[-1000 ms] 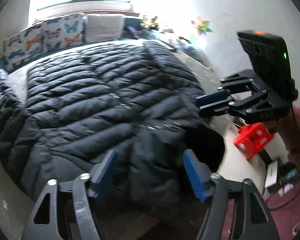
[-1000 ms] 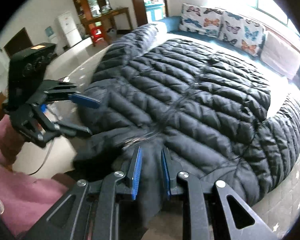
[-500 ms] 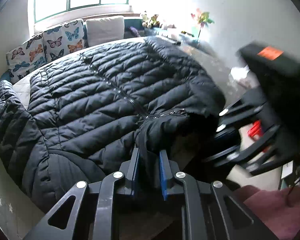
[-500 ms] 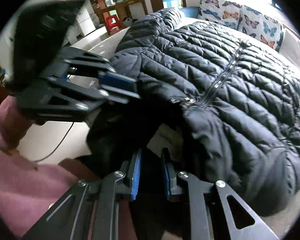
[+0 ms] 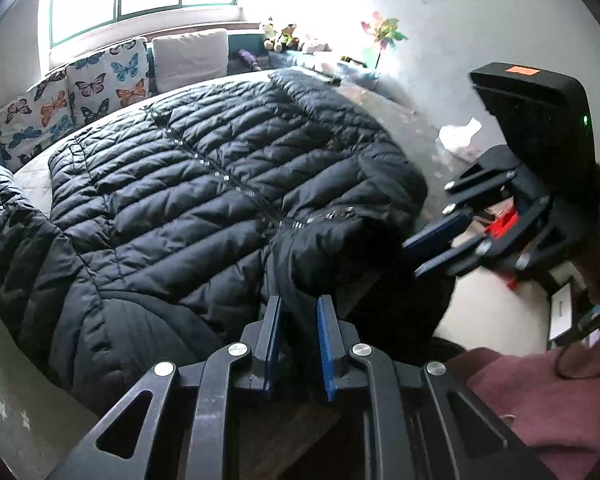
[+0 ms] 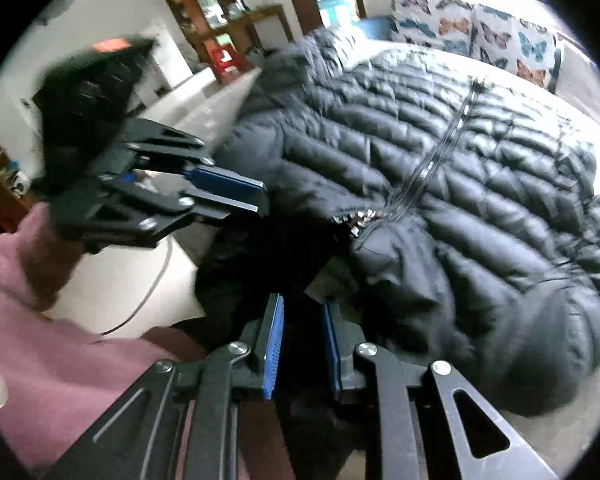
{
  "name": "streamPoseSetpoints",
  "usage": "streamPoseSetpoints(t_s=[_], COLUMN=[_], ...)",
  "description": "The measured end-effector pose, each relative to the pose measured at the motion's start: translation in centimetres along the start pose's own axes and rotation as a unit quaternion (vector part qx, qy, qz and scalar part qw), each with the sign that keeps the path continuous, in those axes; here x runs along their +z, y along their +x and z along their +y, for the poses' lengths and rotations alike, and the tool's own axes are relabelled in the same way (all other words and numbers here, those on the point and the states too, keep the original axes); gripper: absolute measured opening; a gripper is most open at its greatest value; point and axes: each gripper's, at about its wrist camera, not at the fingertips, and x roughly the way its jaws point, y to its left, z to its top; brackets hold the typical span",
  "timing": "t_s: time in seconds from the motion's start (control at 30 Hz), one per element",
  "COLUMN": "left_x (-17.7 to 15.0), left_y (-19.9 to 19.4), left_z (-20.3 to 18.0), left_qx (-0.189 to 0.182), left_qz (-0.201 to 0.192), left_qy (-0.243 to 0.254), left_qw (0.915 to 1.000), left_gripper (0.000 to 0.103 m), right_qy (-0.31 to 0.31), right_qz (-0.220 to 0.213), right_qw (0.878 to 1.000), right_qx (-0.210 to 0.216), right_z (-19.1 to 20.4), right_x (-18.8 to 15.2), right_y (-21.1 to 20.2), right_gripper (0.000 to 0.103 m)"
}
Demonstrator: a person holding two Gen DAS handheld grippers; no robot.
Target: Fold large clothes
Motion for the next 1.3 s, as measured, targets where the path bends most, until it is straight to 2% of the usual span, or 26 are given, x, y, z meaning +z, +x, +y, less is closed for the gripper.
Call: streamPoseSetpoints(t_s=[0.13, 0.23, 0.3, 0.5, 0.57, 0.67, 0.77, 0.87, 0.97, 1.0, 1.13, 1.3], left_x=[1.7, 3.2, 3.6, 1.2, 0.4, 0.2, 1.1, 1.8, 2.0, 2.1, 3.0, 4.1], left_y=[-1.7, -0.3, 1.7, 6.5, 6.7, 5.5, 2.7, -0.2, -2.1, -2.5, -1.7, 1.2], left_z=[1.6, 3.1, 3.7, 3.4, 3.9, 5.8, 8.6, 12.7, 18.1, 20.4, 26.2, 30.4], left_qx=[-0.014, -0.014, -0.012, -0.026, -0.032, -0.064, -0.041, 0.015, 0.050, 0.069, 0.107, 0.077], left_qz=[-0.039, -0.038, -0.020, 0.049, 0.051, 0.049, 0.017, -0.029, -0.060, -0.069, -0.066, -0.061], left_qy=[-0.028, -0.056, -0.066, -0.063, -0.072, -0.113, -0.140, -0.172, -0.230, -0.251, -0.278, -0.293], left_qw=[0.9988, 0.9976, 0.9975, 0.9965, 0.9956, 0.9903, 0.9892, 0.9846, 0.9702, 0.9630, 0.9522, 0.9510], left_gripper=[0.020, 0.020, 0.020, 0.020, 0.020, 0.020, 0.020, 0.020, 0.020, 0.020, 0.020, 0.020], right_qy=[0.000, 0.005, 0.014, 0.032, 0.040, 0.052, 0.049, 0.038, 0.044, 0.049, 0.066, 0.074], right_qz=[-0.042, -0.067, -0.065, -0.023, 0.010, 0.014, -0.003, -0.021, -0.015, -0.007, 0.007, 0.007], right_qw=[0.999, 0.995, 0.993, 0.998, 0.998, 0.998, 0.998, 0.998, 0.998, 0.998, 0.997, 0.997], right_qx=[-0.006, -0.077, -0.092, -0.055, -0.048, -0.036, -0.046, -0.052, -0.048, -0.047, -0.044, -0.032], right_z=[-0.8, -2.3, -3.3, -4.9, -5.7, -6.3, -6.1, -5.8, -6.8, -7.0, -7.8, -8.1], right_x=[1.3, 2.6, 3.3, 2.6, 1.8, 1.5, 2.4, 3.2, 3.9, 4.0, 3.7, 3.6], right_y=[-3.6, -3.4, -2.1, 3.3, 5.1, 5.0, 3.7, 3.0, 4.3, 5.1, 6.3, 6.1], right_gripper=[0.024, 0.033, 0.034, 0.034, 0.037, 0.037, 0.038, 0.042, 0.042, 0.042, 0.043, 0.044])
